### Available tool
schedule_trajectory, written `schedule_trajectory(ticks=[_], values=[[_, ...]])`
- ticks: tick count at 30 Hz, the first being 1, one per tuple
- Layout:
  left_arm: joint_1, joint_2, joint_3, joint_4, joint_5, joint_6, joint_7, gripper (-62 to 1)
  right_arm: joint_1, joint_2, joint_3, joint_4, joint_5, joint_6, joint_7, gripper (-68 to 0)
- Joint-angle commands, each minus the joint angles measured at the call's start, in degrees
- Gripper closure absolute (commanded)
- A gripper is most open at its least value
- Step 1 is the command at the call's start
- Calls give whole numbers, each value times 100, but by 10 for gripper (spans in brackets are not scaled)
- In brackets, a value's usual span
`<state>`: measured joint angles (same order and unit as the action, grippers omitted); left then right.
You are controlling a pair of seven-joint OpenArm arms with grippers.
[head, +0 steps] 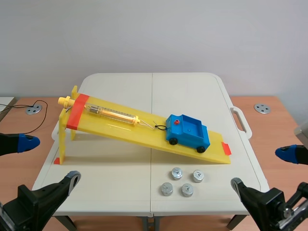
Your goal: Place the four metal weights on the blue cart on the ramp.
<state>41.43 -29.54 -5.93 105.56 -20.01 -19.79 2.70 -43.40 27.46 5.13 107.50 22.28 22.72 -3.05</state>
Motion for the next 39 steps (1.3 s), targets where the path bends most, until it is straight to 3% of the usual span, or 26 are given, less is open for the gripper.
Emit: schedule_trajectory(ticks=[1,19,24,32,39], values=[[155,-79,-96,426,-442,-116,-914,-623,42,249,181,284,205,-177,636,-661],[155,-79,-94,424,-442,-116,-903,-623,72,240,181,256,208,-177,424,-661],[155,-79,-94,422,-442,-118,-645,-623,107,219,181,256,208,-177,420,-661],[122,-50,-94,420,-442,-120,-330,-623,549,-52,105,256,212,-170,-249,-661],[-42,221,-94,420,-442,-142,162,-623,914,-264,-116,256,203,-170,-540,-661]])
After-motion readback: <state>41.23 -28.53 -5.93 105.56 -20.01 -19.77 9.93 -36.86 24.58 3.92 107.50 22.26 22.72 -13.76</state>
